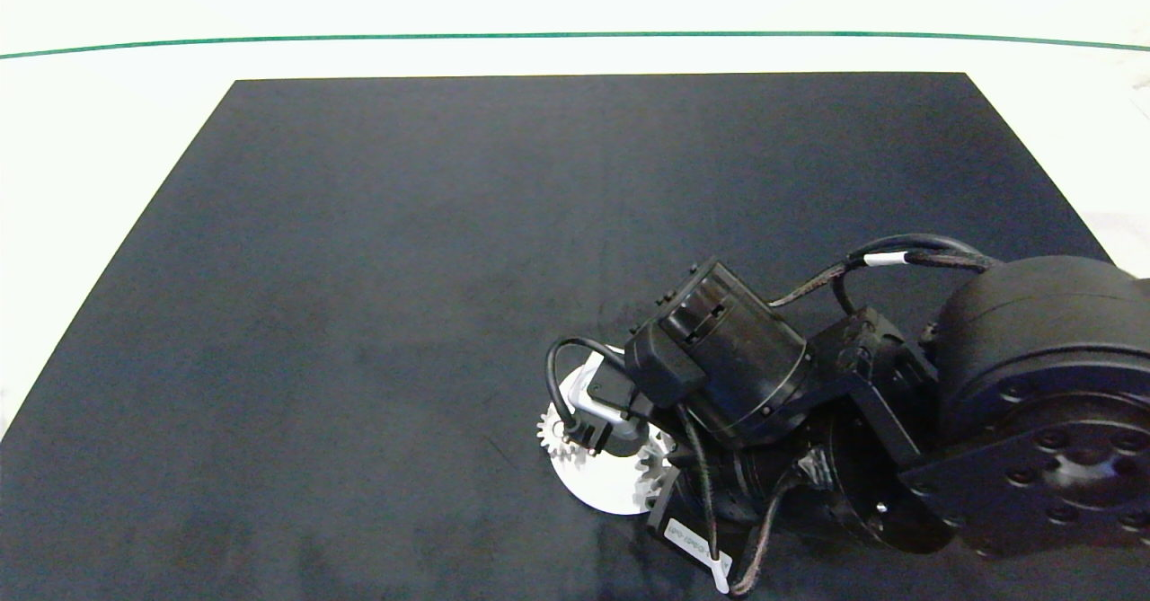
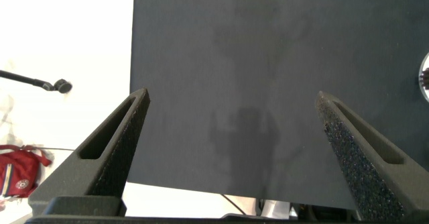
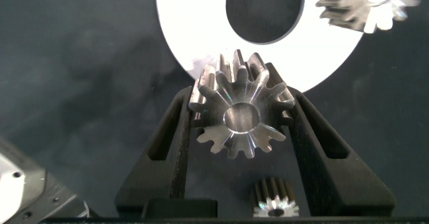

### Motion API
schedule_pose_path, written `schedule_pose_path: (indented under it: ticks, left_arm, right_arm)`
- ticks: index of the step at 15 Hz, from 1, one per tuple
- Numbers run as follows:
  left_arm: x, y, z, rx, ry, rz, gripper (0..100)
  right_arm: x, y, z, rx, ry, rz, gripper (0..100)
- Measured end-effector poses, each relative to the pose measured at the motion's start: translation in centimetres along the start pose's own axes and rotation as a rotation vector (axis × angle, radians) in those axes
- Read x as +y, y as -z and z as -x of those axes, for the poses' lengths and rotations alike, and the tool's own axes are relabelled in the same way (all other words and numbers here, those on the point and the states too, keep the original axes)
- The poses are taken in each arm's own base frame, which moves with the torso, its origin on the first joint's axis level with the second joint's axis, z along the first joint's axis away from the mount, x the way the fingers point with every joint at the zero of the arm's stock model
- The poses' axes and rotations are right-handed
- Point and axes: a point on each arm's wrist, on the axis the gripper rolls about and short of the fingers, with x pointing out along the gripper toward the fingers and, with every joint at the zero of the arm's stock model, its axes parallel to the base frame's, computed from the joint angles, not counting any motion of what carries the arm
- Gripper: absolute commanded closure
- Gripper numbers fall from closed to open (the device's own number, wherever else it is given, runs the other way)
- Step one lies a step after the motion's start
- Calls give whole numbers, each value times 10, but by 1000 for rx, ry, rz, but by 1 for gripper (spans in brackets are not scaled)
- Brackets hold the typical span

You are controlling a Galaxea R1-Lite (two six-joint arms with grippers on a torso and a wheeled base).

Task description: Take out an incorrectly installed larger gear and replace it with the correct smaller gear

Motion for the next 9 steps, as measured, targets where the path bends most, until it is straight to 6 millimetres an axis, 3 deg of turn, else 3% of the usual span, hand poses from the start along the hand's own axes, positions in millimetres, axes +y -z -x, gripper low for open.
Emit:
schedule_pose_path:
  ticks: [4, 9]
  left_arm:
    - [0, 0, 0, 0, 0, -6, 0]
    - [0, 1, 2, -8, -1, -23, 0]
  right_arm:
    - [-16, 5, 16, -35, 28, -63, 63]
    - [-58, 28, 3, 35, 57, -224, 63]
